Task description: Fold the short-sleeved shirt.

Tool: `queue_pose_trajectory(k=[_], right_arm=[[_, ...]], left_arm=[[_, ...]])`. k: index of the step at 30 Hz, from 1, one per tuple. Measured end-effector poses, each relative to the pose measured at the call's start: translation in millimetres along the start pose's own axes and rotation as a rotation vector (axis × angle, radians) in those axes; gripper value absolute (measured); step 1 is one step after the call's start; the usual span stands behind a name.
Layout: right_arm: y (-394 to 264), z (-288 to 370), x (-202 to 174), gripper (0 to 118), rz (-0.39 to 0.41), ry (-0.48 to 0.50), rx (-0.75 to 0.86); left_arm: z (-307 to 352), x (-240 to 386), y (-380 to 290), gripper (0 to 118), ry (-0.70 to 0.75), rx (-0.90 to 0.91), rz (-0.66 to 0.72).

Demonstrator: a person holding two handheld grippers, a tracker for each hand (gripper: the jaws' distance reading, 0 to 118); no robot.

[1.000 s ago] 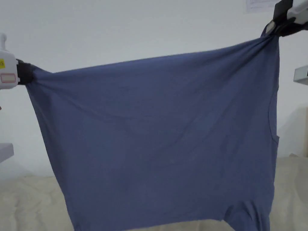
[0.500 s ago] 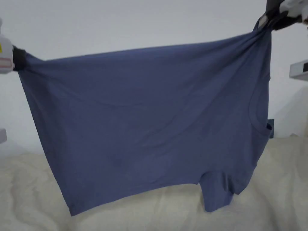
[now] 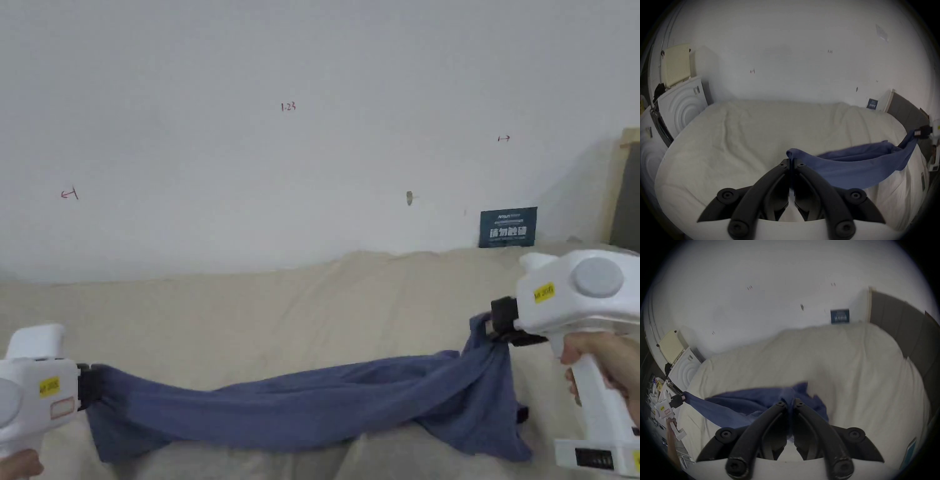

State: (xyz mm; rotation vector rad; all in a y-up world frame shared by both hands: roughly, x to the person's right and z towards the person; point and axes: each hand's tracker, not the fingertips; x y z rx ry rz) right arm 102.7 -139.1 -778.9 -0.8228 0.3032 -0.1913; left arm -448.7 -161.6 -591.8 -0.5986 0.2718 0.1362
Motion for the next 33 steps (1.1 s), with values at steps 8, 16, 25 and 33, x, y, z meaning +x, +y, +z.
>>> queue_pose_trajectory(k=[8, 16, 25, 33], right_arm=[[-112, 68, 27, 4, -0.096, 0.061, 0.036], [-206, 160, 29, 4, -0.094, 0.088, 0.070], [-321, 227, 30, 4, -0.083, 0.059, 0.039], [-402, 282, 52, 4, -0.129, 0.045, 0.040]], left_arm=[[55, -4, -55, 4, -0.011, -0.053, -0.022], [183, -15, -136, 4, -0.024, -0.001, 0.043], [273, -44, -245, 4, 0.039, -0.066, 0.059], [318, -52, -316, 4, 0.054, -0.095, 0.083]])
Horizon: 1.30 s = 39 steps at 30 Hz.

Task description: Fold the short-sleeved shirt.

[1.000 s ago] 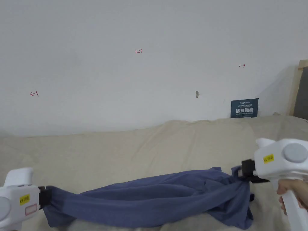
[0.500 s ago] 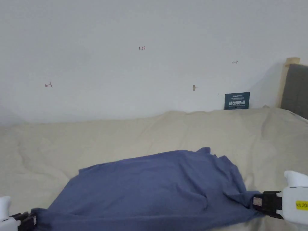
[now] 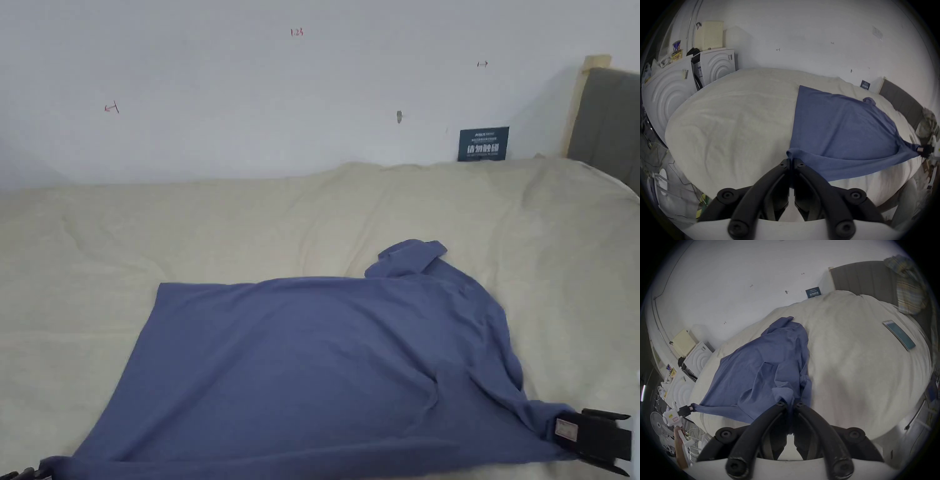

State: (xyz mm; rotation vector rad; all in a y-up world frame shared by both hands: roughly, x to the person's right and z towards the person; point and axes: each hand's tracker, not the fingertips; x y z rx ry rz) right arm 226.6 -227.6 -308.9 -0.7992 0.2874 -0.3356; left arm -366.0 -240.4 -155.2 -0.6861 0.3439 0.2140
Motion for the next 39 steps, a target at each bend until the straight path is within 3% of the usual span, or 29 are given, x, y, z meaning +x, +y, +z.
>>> queue_pose_trajectory(k=[5, 6, 7, 8, 9, 13, 17, 20, 22, 23, 24, 26, 28, 32, 33, 34, 36, 39], right_arm=[[3, -3, -1, 4, -0.014, -0.003, -0.014], [-5, -2, 4, 6, -0.007, 0.005, -0.011], [-12, -2, 8, 13, 0.012, 0.017, -0.001], [-9, -3, 3, 29, 0.031, 0.002, -0.002], [-6, -3, -1, 64, 0.055, -0.011, -0.006], [-20, -2, -23, 92, 0.168, -0.034, 0.084], [-22, 34, -47, 92, 0.247, 0.020, 0.183], [-29, 57, -63, 85, 0.271, 0.108, 0.254], [-42, 63, -72, 42, 0.261, 0.112, 0.253], [-47, 63, -74, 16, 0.249, 0.117, 0.260], [-52, 58, -74, 0, 0.224, 0.122, 0.278], [-62, 46, -74, 0, 0.186, 0.173, 0.219], [-70, 34, -72, 0, 0.162, 0.192, 0.160], [-80, 21, -83, 0, 0.220, 0.143, 0.100], [-80, 18, -82, 0, 0.217, 0.146, 0.091], [-81, 15, -79, 0, 0.210, 0.149, 0.078], [-79, 11, -77, 0, 0.190, 0.151, 0.057], [-78, 3, -64, 0, 0.182, 0.124, 0.050]], left_arm=[[-1, -8, -17, 4, -0.026, 0.003, 0.018], [-1, -8, -19, 10, -0.021, 0.019, 0.018], [-1, -8, -18, 25, -0.014, 0.024, 0.012], [0, -8, -17, 50, -0.003, 0.027, 0.013], [-3, -13, -21, 83, 0.012, 0.032, 0.015], [21, -5, -18, 110, -0.028, 0.071, 0.034], [57, 6, -11, 110, -0.039, 0.132, 0.082], [75, 20, -16, 103, -0.087, 0.176, 0.087], [81, 32, -24, 62, -0.063, 0.158, 0.076], [81, 41, -30, 36, -0.046, 0.165, 0.066], [77, 41, -36, 3, 0.039, 0.153, 0.020], [66, 39, -49, 2, 0.003, 0.123, -0.006], [55, 30, -56, 0, -0.067, -0.009, 0.051], [40, 16, -67, 0, 0.015, -0.026, 0.062], [36, 14, -66, 6, 0.021, -0.021, 0.071], [31, 9, -63, 27, 0.017, -0.018, 0.065], [17, -2, -52, 80, 0.006, -0.017, 0.081], [-7, -11, -34, 85, -0.034, -0.002, 0.117]])
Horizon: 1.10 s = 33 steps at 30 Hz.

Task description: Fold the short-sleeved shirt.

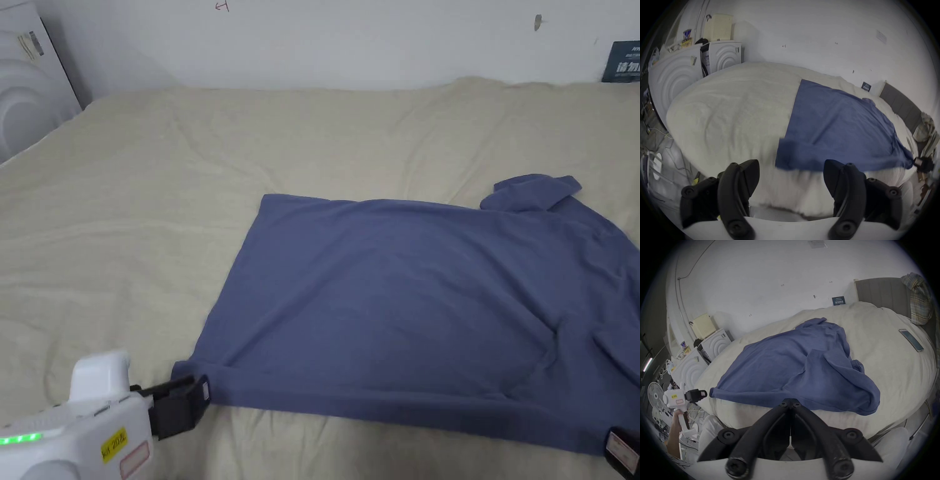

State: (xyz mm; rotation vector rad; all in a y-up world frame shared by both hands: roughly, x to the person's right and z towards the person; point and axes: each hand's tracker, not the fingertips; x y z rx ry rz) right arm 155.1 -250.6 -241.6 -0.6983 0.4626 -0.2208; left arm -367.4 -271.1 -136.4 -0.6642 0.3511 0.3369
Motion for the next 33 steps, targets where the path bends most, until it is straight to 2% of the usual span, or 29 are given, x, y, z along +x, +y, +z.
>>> queue_pose_trajectory(k=[2, 5, 7, 8, 9, 10, 20, 21, 23, 24, 26, 29, 32, 33], right_arm=[[2, -4, 6, 0, -0.001, -0.010, -0.017], [2, -7, 4, 0, 0.012, -0.034, -0.032], [1, -9, 0, 0, 0.011, -0.044, -0.042], [1, -10, 0, 0, 0.004, -0.043, -0.048], [1, -10, 0, 0, 0.000, -0.042, -0.051], [1, -10, 0, 0, -0.001, -0.040, -0.053], [11, 6, 12, 2, 0.016, -0.072, -0.006], [12, 9, 14, 24, 0.033, -0.082, 0.016], [15, 14, 18, 89, 0.115, -0.144, 0.021], [17, 14, 19, 103, 0.163, -0.170, 0.001], [18, 14, 25, 102, 0.278, -0.268, 0.020], [29, 7, 35, 102, 0.347, -0.353, 0.003], [38, -5, 36, 102, 0.309, -0.330, -0.029], [40, -7, 35, 102, 0.255, -0.306, -0.034]], left_arm=[[-13, 4, 14, 85, 0.002, -0.011, 0.002], [-30, 9, 22, 85, 0.028, -0.025, -0.083], [-38, 11, 21, 77, -0.011, -0.031, -0.098], [-43, 9, 20, 64, -0.059, -0.070, -0.086], [-45, 9, 18, 22, -0.057, -0.103, -0.058], [-46, 10, 14, 2, -0.031, -0.078, -0.069], [-18, 13, 22, 2, -0.004, -0.019, -0.083], [-17, 13, 23, 2, 0.000, -0.011, -0.080], [-15, 12, 24, 2, -0.017, -0.008, -0.068], [-15, 13, 24, 2, -0.014, -0.005, -0.069], [-14, 17, 25, 2, -0.006, -0.013, -0.078], [-14, 20, 25, 2, -0.003, -0.016, -0.078], [-14, 25, 26, 2, 0.001, -0.017, -0.086], [-14, 27, 26, 2, 0.005, -0.017, -0.089]])
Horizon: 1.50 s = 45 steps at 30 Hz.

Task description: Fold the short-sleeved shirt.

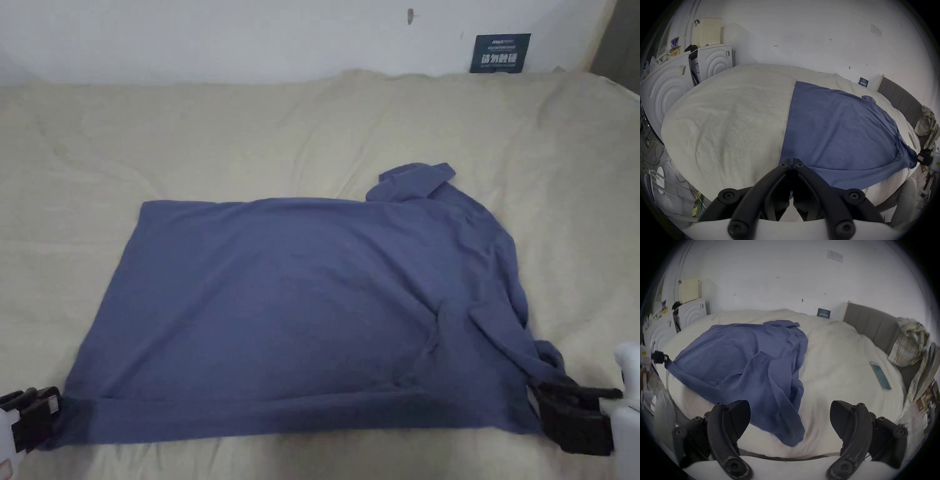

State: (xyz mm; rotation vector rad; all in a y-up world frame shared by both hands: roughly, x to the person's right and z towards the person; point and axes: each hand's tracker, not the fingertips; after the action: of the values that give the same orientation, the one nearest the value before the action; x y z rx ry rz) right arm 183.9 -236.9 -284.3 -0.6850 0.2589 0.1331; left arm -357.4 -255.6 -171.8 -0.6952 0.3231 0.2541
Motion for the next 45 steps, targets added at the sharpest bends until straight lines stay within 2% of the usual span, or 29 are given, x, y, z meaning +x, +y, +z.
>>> queue_pose_trajectory(k=[2, 3, 4, 5, 6, 7, 8, 9, 10, 13, 17, 24, 28, 30, 36, 37, 38, 39, 40, 41, 42, 45], right_arm=[[3, -15, 3, 102, -0.063, 0.046, -0.014], [4, -21, 3, 99, -0.049, 0.034, -0.026], [4, -27, 0, 83, -0.024, 0.031, -0.045], [4, -32, -3, 42, 0.009, -0.002, -0.081], [2, -41, -3, 0, 0.014, -0.078, -0.087], [-5, -44, -10, 0, 0.030, -0.066, -0.082], [-6, -46, -12, 0, 0.024, -0.003, -0.117], [-8, -43, -16, 0, 0.004, 0.018, -0.127], [-7, -39, -4, 0, 0.006, -0.002, -0.091], [-4, -39, 1, 0, 0.009, -0.011, -0.092], [15, -26, 23, 0, -0.092, 0.041, -0.043], [81, -39, 40, 0, -0.098, 0.063, 0.037], [122, -85, 55, 0, -0.097, 0.051, 0.045], [134, -110, 58, 0, -0.114, 0.061, 0.031], [137, -181, 56, 0, -0.124, 0.031, -0.069], [134, -189, 57, 4, -0.128, 0.006, -0.083], [132, -188, 52, 19, -0.148, 0.001, -0.105], [131, -189, 53, 56, -0.188, -0.008, -0.136], [130, -190, 53, 83, -0.209, 0.024, -0.145], [126, -180, 53, 93, -0.207, 0.040, -0.118], [127, -170, 52, 93, -0.213, 0.052, -0.077], [132, -133, 46, 93, -0.164, 0.023, -0.017]], left_arm=[[-1, 0, 1, 2, 0.001, -0.002, -0.004], [-1, 1, 1, 2, 0.000, -0.002, -0.006], [-1, 1, 2, 2, -0.001, -0.005, -0.007], [-2, 0, 1, 2, -0.001, -0.007, -0.007], [-2, 0, 1, 2, -0.001, -0.013, -0.008], [-2, 0, 1, 2, 0.005, -0.017, -0.011], [-2, 0, 1, 2, 0.009, -0.019, -0.013], [-2, -1, 1, 2, 0.009, -0.022, -0.011], [-2, -2, 1, 2, 0.010, -0.021, -0.010], [-1, -3, 3, 2, 0.010, -0.020, -0.006], [2, 4, 11, 2, 0.030, -0.004, -0.041], [-18, 8, 67, 2, 0.027, 0.035, -0.078], [-57, 17, 120, 2, 0.016, 0.066, -0.098], [-83, 24, 138, 2, 0.040, 0.040, -0.172], [-150, 37, 137, 2, 0.057, -0.083, -0.223], [-156, 37, 133, 2, 0.069, -0.108, -0.231], [-160, 36, 128, 4, 0.061, -0.097, -0.224], [-162, 34, 125, 27, 0.059, -0.103, -0.219], [-162, 33, 125, 57, 0.053, -0.139, -0.202], [-160, 32, 120, 86, 0.041, -0.154, -0.195], [-155, 30, 117, 106, 0.031, -0.147, -0.193], [-124, 26, 116, 107, -0.022, -0.088, -0.132]])
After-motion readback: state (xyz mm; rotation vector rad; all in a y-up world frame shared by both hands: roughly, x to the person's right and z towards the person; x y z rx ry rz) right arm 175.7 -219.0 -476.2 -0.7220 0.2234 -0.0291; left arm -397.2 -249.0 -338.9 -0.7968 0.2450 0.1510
